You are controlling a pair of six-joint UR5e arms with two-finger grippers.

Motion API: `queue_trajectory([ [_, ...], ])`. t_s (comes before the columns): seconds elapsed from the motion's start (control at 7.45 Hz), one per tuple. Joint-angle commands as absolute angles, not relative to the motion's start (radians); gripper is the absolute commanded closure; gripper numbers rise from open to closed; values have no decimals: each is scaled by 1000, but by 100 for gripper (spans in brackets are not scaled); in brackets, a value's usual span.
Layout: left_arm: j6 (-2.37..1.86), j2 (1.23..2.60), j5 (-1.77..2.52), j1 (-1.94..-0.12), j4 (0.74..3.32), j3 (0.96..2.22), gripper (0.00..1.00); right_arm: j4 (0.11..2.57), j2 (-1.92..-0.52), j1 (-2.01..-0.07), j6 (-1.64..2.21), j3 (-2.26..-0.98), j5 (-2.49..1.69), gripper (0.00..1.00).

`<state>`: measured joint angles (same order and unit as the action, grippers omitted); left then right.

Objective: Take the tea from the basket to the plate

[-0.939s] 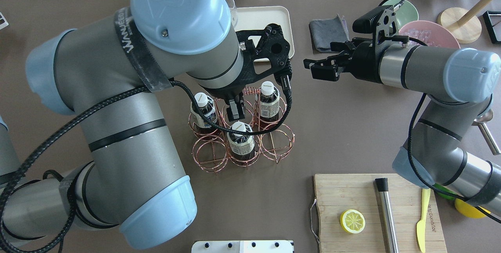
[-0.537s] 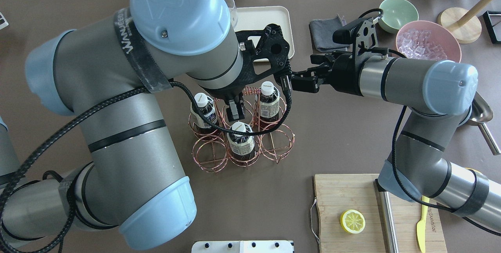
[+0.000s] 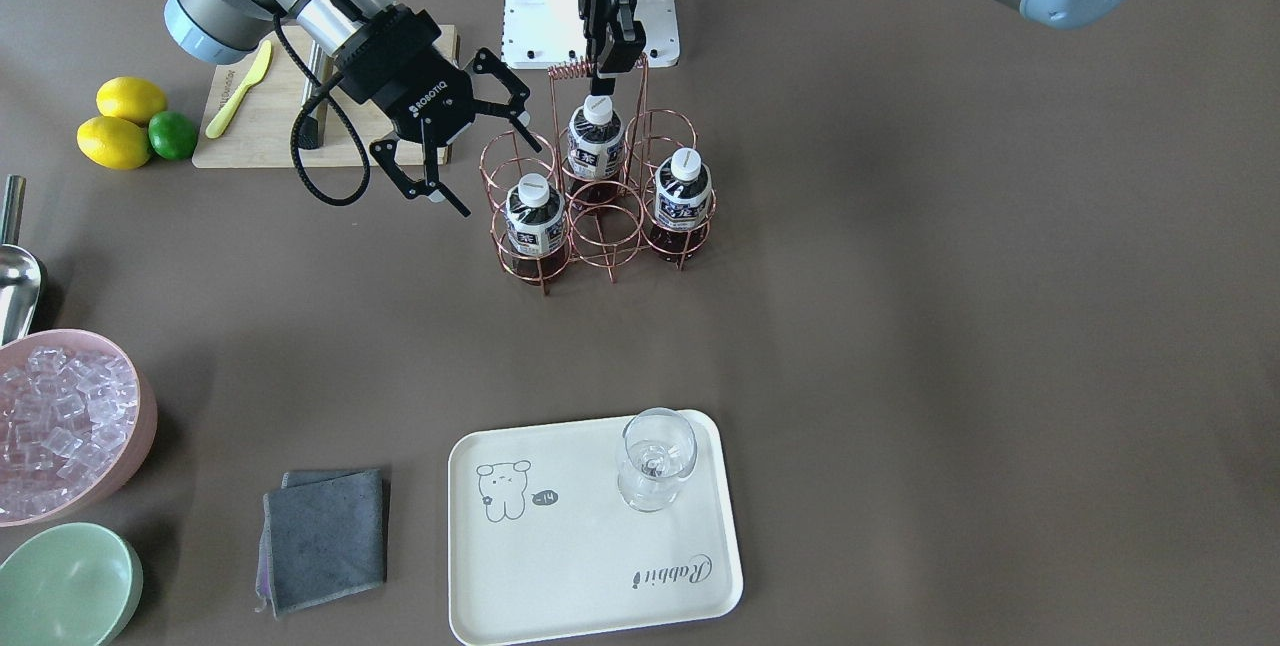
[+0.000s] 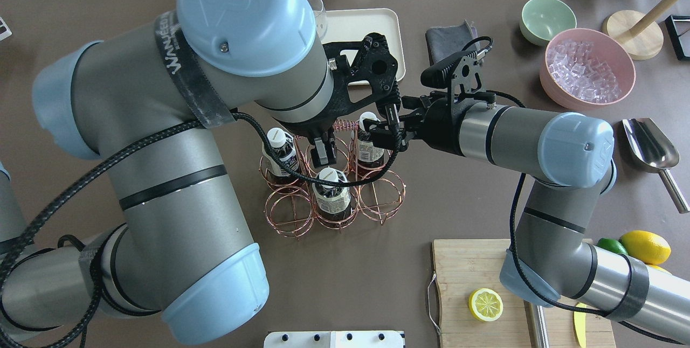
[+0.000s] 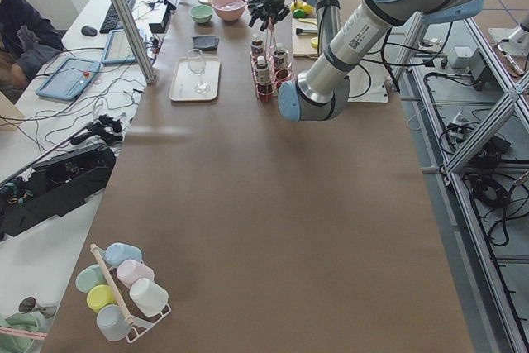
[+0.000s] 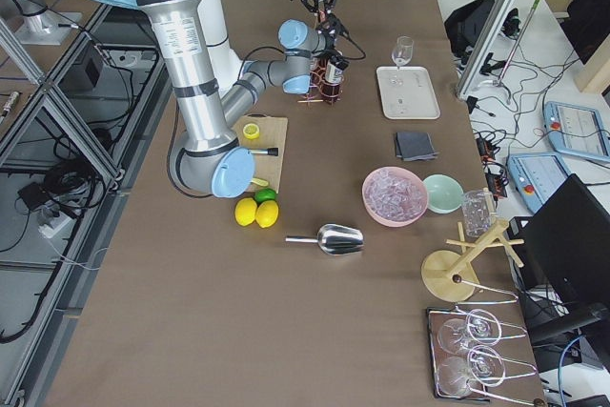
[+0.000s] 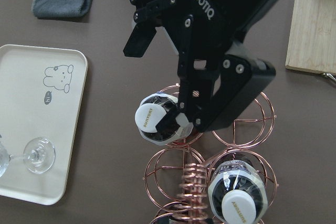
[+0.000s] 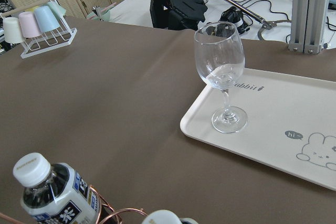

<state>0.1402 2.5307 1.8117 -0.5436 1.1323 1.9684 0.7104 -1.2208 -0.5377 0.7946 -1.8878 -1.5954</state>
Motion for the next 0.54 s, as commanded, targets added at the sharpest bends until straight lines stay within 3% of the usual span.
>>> queue_trajectory([
  [0.0,140,2511,1815,-548,1131,1992,100,759,-1195,-522,793,-1884,-1568,0],
  [0.4,141,2491,1818,-537,1129,2000,100,788,-1160,-515,793,-1852,-1554,1],
])
